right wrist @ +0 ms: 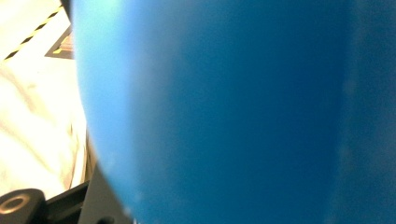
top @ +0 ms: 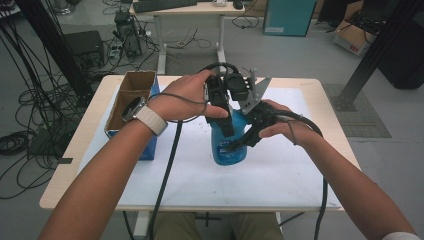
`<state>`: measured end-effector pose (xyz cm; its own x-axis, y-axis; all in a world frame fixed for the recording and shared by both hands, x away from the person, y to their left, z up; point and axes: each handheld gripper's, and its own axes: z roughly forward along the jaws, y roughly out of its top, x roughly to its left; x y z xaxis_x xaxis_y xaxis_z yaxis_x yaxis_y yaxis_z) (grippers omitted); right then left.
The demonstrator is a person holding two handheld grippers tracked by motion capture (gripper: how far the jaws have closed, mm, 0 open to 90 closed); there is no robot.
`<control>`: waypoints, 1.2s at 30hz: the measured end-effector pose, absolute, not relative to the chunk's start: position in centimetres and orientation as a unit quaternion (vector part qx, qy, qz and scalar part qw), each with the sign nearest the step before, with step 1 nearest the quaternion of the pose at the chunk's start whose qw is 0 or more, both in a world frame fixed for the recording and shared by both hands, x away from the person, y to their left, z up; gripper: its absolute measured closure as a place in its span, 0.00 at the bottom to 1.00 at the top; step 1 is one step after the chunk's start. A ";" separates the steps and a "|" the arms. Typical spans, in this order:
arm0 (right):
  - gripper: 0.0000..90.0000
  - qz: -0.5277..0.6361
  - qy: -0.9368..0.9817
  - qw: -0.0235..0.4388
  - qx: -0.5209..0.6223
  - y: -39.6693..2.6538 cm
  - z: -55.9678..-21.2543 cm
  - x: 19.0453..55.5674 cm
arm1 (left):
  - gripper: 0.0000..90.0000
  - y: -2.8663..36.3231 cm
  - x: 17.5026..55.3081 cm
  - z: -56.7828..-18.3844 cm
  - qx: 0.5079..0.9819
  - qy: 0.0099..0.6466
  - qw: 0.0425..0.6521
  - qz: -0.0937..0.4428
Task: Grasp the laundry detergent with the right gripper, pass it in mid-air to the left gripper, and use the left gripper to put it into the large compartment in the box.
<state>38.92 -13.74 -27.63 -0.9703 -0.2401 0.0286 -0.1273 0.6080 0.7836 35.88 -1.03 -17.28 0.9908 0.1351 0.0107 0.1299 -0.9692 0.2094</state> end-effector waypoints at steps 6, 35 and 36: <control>0.48 -0.430 -0.894 0.066 0.102 -13.7 -27.6 38.9 | 0.42 -1.0 35.9 -17.3 0.992 0.067 0.105 0.012; 0.48 -0.434 -0.892 0.065 0.103 -13.5 -27.6 38.9 | 0.42 -0.9 35.9 -17.2 0.992 0.071 0.104 0.015; 0.48 -0.435 -0.892 0.065 0.103 -13.5 -27.6 38.9 | 0.42 -0.9 35.9 -17.1 0.992 0.071 0.102 0.012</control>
